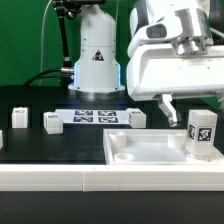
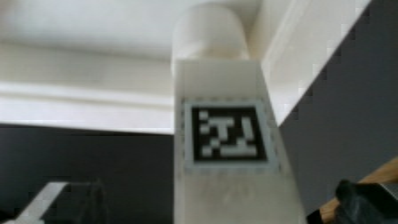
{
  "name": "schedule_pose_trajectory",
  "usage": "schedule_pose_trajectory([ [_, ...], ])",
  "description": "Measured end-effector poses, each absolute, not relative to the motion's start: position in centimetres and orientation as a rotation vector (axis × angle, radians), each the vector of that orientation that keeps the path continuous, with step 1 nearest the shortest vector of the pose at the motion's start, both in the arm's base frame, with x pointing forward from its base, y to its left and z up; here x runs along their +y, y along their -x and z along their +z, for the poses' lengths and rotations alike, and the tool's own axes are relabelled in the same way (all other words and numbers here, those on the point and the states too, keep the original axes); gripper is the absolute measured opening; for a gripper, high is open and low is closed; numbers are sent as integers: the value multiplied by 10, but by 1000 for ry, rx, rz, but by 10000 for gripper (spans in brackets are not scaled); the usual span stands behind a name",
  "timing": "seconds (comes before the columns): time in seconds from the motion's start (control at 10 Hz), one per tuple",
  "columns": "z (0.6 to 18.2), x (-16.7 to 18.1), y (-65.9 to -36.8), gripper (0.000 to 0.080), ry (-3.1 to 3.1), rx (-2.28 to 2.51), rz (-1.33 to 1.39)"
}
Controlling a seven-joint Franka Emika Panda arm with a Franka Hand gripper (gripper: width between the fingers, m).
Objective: Assemble one leg
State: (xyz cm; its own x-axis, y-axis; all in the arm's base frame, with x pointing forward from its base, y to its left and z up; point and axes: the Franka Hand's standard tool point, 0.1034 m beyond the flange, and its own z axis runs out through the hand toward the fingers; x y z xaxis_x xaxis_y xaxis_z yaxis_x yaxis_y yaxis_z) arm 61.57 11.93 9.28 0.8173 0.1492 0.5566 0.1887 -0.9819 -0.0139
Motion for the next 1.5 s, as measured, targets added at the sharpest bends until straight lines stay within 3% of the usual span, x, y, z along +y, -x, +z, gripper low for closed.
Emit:
schedule_pose_trajectory([
  [0.2, 95, 119, -616, 649, 2941, -279, -847],
  [1.0, 92, 117, -619, 649, 3050, -254, -56],
  [1.5, 86, 113, -622, 649, 3054, -244, -46],
])
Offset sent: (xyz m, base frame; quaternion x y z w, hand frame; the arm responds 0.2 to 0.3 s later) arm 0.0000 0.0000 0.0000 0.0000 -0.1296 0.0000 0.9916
